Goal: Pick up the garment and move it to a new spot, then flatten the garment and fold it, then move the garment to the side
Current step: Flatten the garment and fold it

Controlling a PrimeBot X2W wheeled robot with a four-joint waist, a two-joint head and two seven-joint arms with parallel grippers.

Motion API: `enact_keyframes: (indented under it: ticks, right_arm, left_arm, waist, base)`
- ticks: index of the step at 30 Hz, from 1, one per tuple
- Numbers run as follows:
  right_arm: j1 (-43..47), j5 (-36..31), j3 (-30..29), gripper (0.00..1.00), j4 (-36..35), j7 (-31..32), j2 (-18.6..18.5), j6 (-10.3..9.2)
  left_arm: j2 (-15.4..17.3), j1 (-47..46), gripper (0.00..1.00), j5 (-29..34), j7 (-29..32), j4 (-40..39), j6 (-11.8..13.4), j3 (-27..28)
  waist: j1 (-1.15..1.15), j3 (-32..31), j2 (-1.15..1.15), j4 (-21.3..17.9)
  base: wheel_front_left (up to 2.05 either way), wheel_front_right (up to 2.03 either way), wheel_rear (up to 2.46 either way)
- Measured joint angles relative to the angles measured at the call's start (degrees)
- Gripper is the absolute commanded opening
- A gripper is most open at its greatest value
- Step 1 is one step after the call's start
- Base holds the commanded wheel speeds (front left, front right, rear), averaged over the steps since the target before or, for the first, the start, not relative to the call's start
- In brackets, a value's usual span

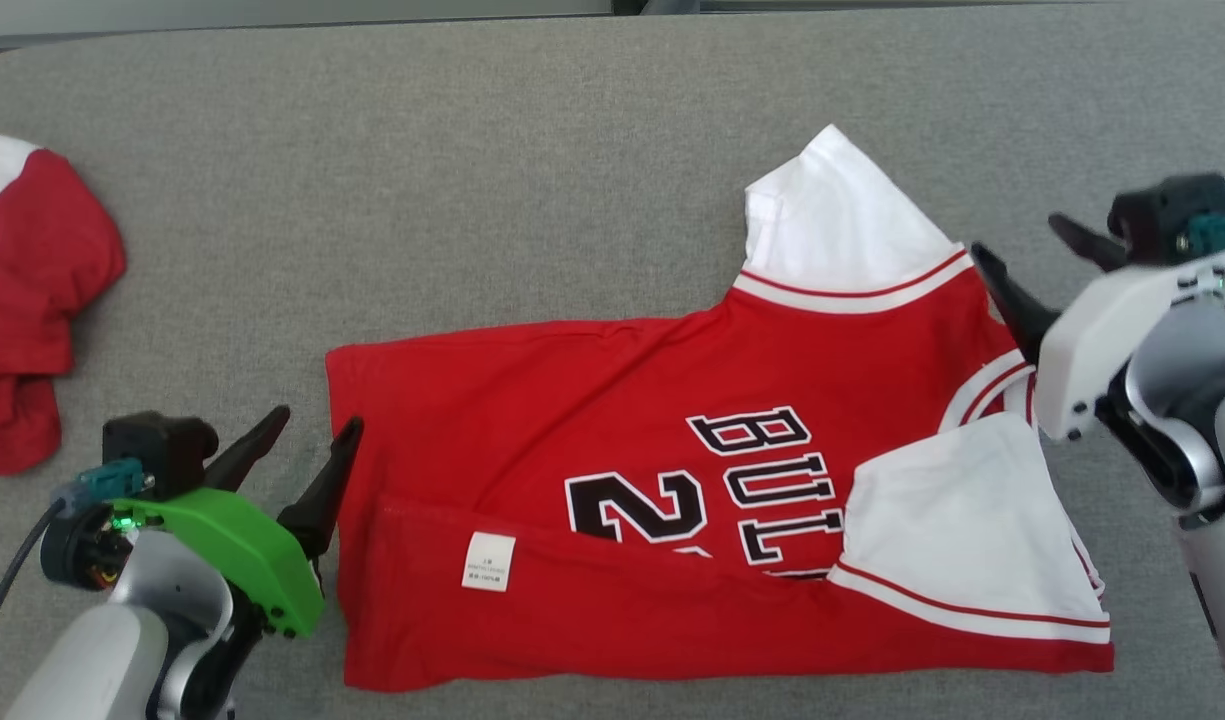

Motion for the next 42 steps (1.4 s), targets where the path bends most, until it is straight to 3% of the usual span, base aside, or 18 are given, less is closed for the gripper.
enact_keyframes:
  ticks: [4,12,21,25,26,27,28,29,30,40,41,42]
  right_arm:
    - [-10.7,-2.2,1.0,1.00,9.4,-0.1,3.4,0.02]
    - [-22.8,-6.7,3.7,1.00,25.0,-0.6,4.8,0.02]
    - [-28.1,-6.1,5.4,1.00,33.6,-2.9,4.9,0.02]
    - [-29.1,-5.1,6.6,1.00,35.0,-3.6,4.8,-0.04]
    - [-29.2,-4.9,7.0,0.66,35.3,-3.7,4.8,-0.04]
    - [-29.3,-4.4,7.3,0.43,35.5,-4.1,4.8,-0.03]
    - [-29.3,-4.0,7.7,0.32,35.6,-4.1,4.8,-0.03]
    - [-29.4,-3.5,8.1,0.08,35.8,-4.3,4.8,-0.02]
    - [-29.4,-3.1,8.5,0.00,35.9,-4.5,4.9,0.02]
    - [-29.3,0.5,10.7,0.00,37.4,-7.2,4.1,0.05]
    - [-29.3,0.7,10.9,0.00,37.5,-7.6,4.1,0.05]
    - [-29.2,0.9,11.1,0.00,37.6,-8.0,4.0,0.05]
  left_arm:
    - [-2.4,-8.3,1.00,0.1,0.0,6.1,-1.6,-1.1]
    - [-5.3,-17.6,1.00,0.7,-1.0,16.0,-4.3,-5.3]
    - [-6.8,-22.6,1.00,-2.7,-2.5,20.2,-5.1,-10.1]
    - [-5.9,-23.6,1.00,-5.4,-2.6,19.3,-5.1,-12.5]
    - [-5.5,-23.8,1.00,-6.2,-2.7,19.1,-5.0,-12.9]
    - [-5.2,-23.9,1.00,-6.6,-2.8,19.0,-5.0,-13.3]
    - [-4.8,-24.0,1.00,-7.0,-3.0,19.0,-5.0,-13.8]
    - [-4.4,-24.1,1.00,-7.4,-3.2,18.9,-5.0,-14.3]
    - [-4.1,-24.3,1.00,-7.8,-3.3,18.9,-5.0,-14.7]
    - [-2.8,-26.1,1.00,-11.1,-4.0,18.9,-5.0,-18.1]
    - [-2.7,-26.3,0.78,-11.2,-4.1,19.3,-5.1,-18.2]
    - [-2.7,-26.6,0.34,-11.2,-4.3,19.8,-5.1,-18.4]
  waist:
    - [0.00,3.4,0.00,1.3]
    - [0.00,9.3,0.00,5.1]
    - [0.00,12.5,0.00,9.5]
    - [0.00,12.9,0.00,9.6]
    - [0.00,12.8,0.00,9.5]
    - [0.00,12.8,0.00,9.4]
    - [0.00,12.8,0.00,9.2]
    - [0.00,12.7,0.00,9.1]
    - [0.00,12.7,0.00,8.9]
    - [0.00,11.7,0.00,6.7]
    - [0.00,11.6,0.00,6.5]
    - [0.00,11.5,0.00,6.2]
  base:
    - [0.00,0.00,0.00]
    - [0.00,0.00,0.00]
    - [0.00,0.00,0.00]
    - [0.00,0.00,0.00]
    - [0.00,0.00,0.00]
    - [0.00,0.00,0.00]
    - [0.00,0.00,0.00]
    - [0.00,0.00,0.00]
    - [0.00,0.00,0.00]
    - [0.00,0.00,0.00]
    - [0.00,0.00,0.00]
    - [0.00,0.00,0.00]
